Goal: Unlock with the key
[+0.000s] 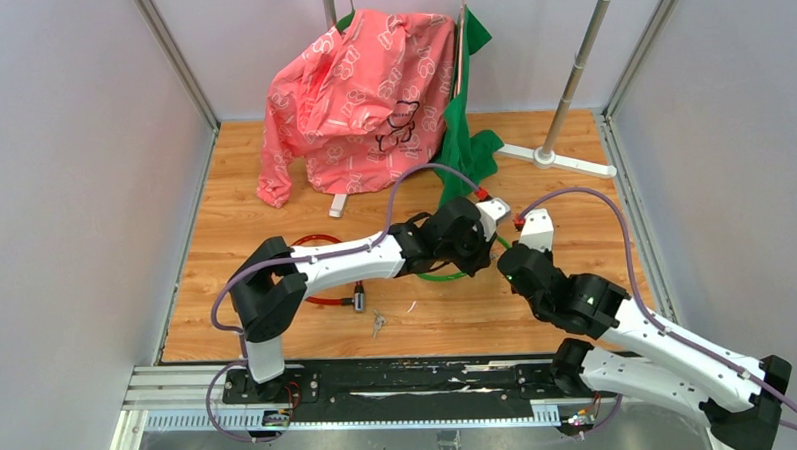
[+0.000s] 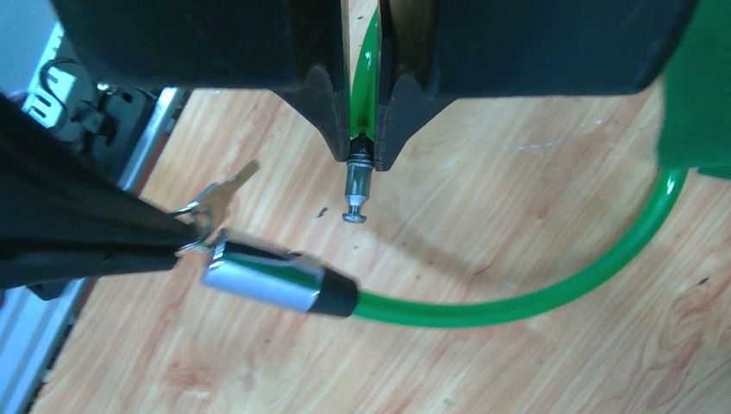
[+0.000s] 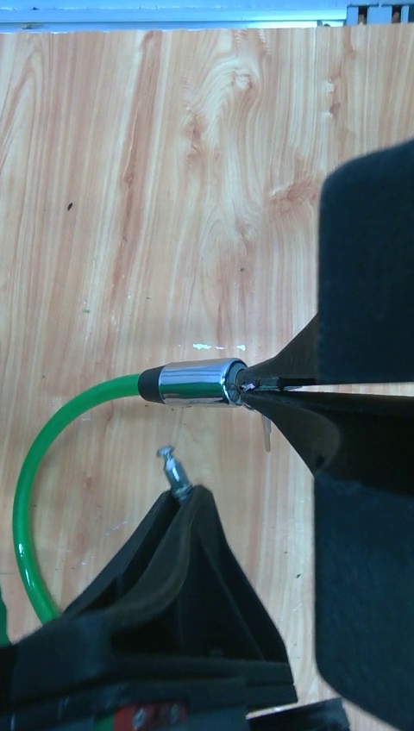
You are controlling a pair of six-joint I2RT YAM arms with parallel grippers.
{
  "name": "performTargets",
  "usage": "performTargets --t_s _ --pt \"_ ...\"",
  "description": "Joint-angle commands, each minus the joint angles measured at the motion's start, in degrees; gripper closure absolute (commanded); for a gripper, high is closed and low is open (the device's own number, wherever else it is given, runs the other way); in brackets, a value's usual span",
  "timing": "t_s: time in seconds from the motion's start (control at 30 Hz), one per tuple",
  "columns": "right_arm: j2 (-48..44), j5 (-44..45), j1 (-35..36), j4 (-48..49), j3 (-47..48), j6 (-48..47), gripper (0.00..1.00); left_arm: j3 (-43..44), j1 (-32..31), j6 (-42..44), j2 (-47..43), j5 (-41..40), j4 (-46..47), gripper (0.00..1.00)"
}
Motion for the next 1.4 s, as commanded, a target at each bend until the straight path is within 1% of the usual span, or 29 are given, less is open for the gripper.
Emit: performTargets --t_s 0.0,0.17,0.3,0.37,0.5,0.6,0.73,0.8,1.07,1.2,1.27,1.37 --pt "-1.49 -2.98 -3.87 4.35 -1.88 -1.82 1.00 -2.56 3.52 1.49 0.55 -0.46 1.20 1.00" --pt "-0.85 -3.19 -4.52 5.36 -3.16 -0.51 1.00 -4.21 3.74 1.72 0.23 0.78 1.94 1.00" --pt "-0.30 -0.29 -4.63 6.26 -4.55 2.01 1.00 -5.95 3.72 0.89 0.18 1.88 2.56 1.00" --pt "-0.13 0.42 -4.62 7.03 -5.34 3.65 1.00 -7.01 3.70 0.03 0.02 2.13 2.25 0.97" --pt "-0.17 1.27 -4.62 9.66 -7.87 5.40 1.00 -11.57 3.61 -2.72 -1.39 0.82 3.82 0.87" --pt "0.15 2.27 -4.59 12.44 -9.59 5.69 1.00 -14.53 3.61 -4.92 -2.37 -0.72 4.51 0.76" --pt "1.86 3.36 -4.69 16.94 -11.21 5.31 1.00 -17.80 3.58 -6.63 -4.01 -0.29 5.97 0.62" --pt "2.96 3.38 -4.77 19.33 -11.54 4.86 1.00 -18.83 3.54 -7.11 -5.31 -0.41 6.00 0.57" --pt "8.29 2.11 -7.00 27.87 -12.17 1.11 1.00 -21.34 3.60 -9.27 -12.29 -2.57 2.66 0.35" --pt "9.38 -0.05 -9.36 30.85 -12.43 -0.43 1.00 -23.53 3.60 -10.05 -17.32 -4.82 -0.02 0.28" --pt "9.90 -1.13 -10.55 32.73 -12.49 -1.40 1.00 -25.74 3.59 -10.80 -20.69 -4.97 -1.15 0.16" --pt "11.05 -3.10 -12.51 35.36 -12.58 -2.95 1.00 -27.69 3.61 -11.54 -26.02 -9.35 -4.65 0.10"
